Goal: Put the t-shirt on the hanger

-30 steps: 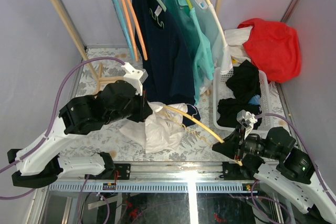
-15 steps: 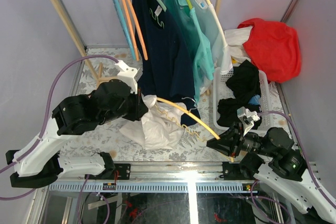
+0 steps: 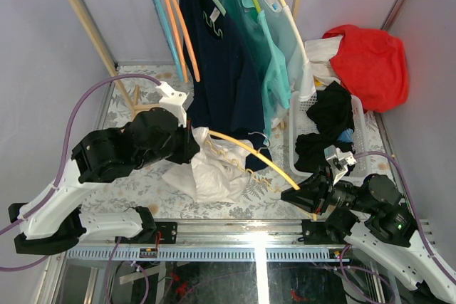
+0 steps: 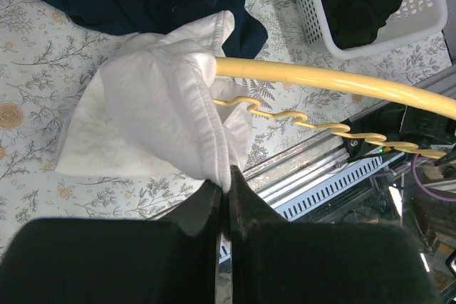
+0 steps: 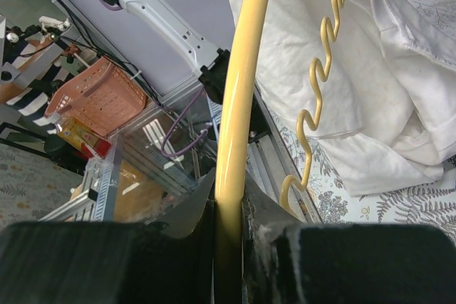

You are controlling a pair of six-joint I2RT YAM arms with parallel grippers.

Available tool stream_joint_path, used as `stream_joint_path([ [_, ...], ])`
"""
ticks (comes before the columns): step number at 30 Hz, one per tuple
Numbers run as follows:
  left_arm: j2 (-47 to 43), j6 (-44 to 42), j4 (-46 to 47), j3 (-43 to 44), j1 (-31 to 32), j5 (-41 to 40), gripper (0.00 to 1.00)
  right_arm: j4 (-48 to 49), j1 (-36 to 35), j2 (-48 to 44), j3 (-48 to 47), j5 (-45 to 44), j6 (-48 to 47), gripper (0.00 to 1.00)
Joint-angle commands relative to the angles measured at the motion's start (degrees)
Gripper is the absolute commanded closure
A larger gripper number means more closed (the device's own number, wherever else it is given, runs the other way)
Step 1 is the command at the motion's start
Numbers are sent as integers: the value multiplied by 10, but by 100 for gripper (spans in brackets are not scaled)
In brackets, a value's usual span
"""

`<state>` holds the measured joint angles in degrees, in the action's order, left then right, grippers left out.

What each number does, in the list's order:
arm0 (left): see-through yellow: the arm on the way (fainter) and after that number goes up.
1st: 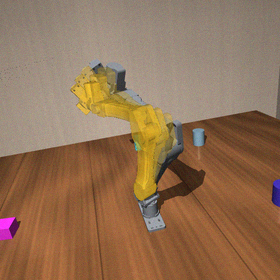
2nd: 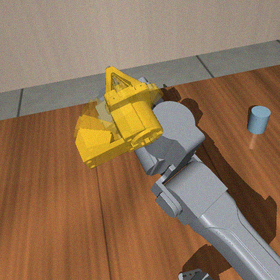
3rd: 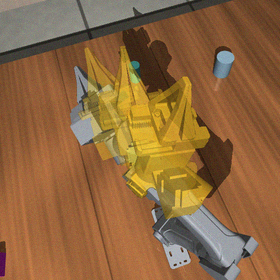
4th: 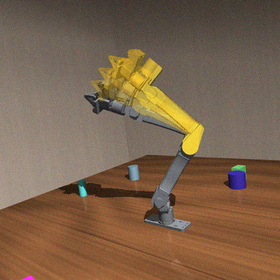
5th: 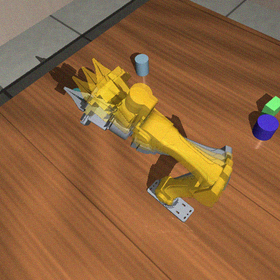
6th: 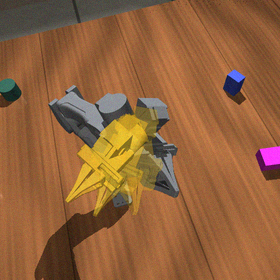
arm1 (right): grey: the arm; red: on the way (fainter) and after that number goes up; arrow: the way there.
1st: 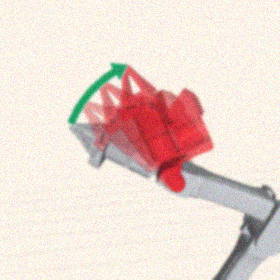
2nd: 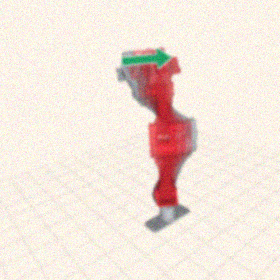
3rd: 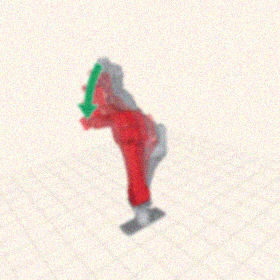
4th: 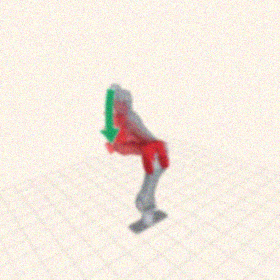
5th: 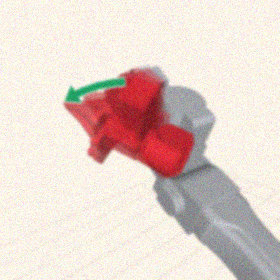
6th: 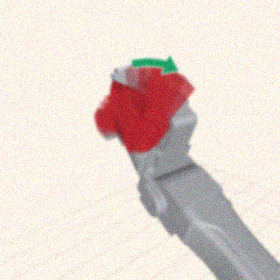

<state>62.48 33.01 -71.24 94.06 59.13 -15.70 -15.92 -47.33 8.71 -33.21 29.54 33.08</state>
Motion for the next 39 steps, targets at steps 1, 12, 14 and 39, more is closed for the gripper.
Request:
stream_joint_path([
  [1, 1, -2, 1, 22, 1, -17, 100, 72, -1, -12, -8, 7, 5, 100],
  [12, 28, -36, 31, 122, 2, -20, 100, 94, -1, -25, -22, 3, 16, 100],
  [14, 49, -47, 25, 156, 1, -19, 100, 91, -1, -29, -31, -6, 14, 100],
  [39, 236, -145, 77, 419, 2, 160, 100, -74, -1, -45, -190, -266, -129, 100],
])
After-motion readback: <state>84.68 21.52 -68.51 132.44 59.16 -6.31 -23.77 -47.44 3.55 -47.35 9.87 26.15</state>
